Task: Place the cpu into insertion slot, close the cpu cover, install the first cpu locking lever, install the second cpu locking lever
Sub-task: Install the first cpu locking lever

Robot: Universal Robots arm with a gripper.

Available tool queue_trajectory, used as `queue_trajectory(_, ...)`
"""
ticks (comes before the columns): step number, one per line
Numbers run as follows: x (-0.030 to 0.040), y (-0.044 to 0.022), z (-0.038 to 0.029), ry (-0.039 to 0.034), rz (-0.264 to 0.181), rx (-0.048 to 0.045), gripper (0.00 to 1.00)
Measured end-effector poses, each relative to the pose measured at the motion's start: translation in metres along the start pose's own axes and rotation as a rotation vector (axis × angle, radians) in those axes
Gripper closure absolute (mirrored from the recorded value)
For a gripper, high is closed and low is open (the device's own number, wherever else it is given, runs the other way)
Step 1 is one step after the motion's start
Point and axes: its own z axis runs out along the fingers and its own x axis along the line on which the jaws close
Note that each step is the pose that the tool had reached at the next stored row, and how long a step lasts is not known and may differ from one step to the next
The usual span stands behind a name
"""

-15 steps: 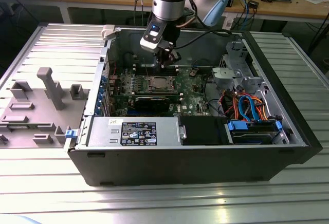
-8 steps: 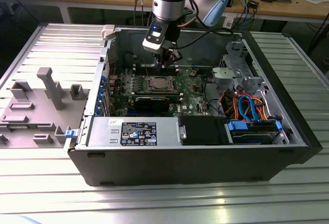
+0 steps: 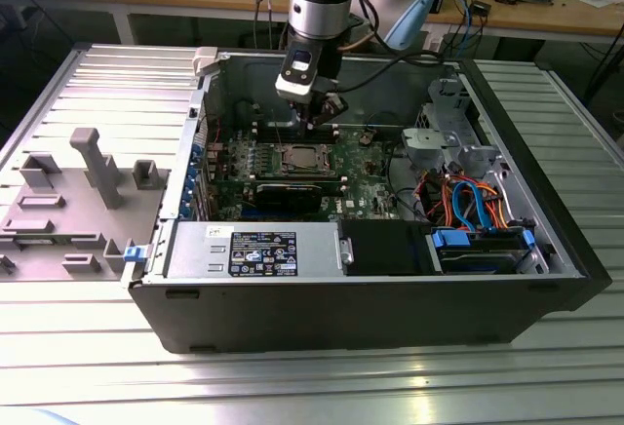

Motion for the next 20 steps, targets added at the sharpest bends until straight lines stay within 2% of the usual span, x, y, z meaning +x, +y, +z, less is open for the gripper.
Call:
queue_trajectory(2, 0.0, 0.0, 0.0, -0.0011, -0.044, -0.0002, 0.89)
queue_trajectory(5, 0.0002, -0.0001, 0.0001, -0.0029, -0.072, -0.002, 0.89)
queue_trajectory(6, 0.0002, -0.0002, 0.0001, -0.004, -0.078, -0.0031, 0.89)
queue_trajectory(8, 0.0007, -0.0007, -0.0012, -0.0109, -0.086, -0.0097, 0.89)
queue_trajectory(14, 0.001, -0.0013, -0.0072, -0.0158, -0.093, -0.0154, 0.89)
queue_trajectory(17, 0.001, -0.0013, -0.0072, -0.0168, -0.145, -0.016, 0.89)
queue_trajectory(20, 0.001, -0.0013, -0.0069, -0.0183, -0.232, -0.0172, 0.89)
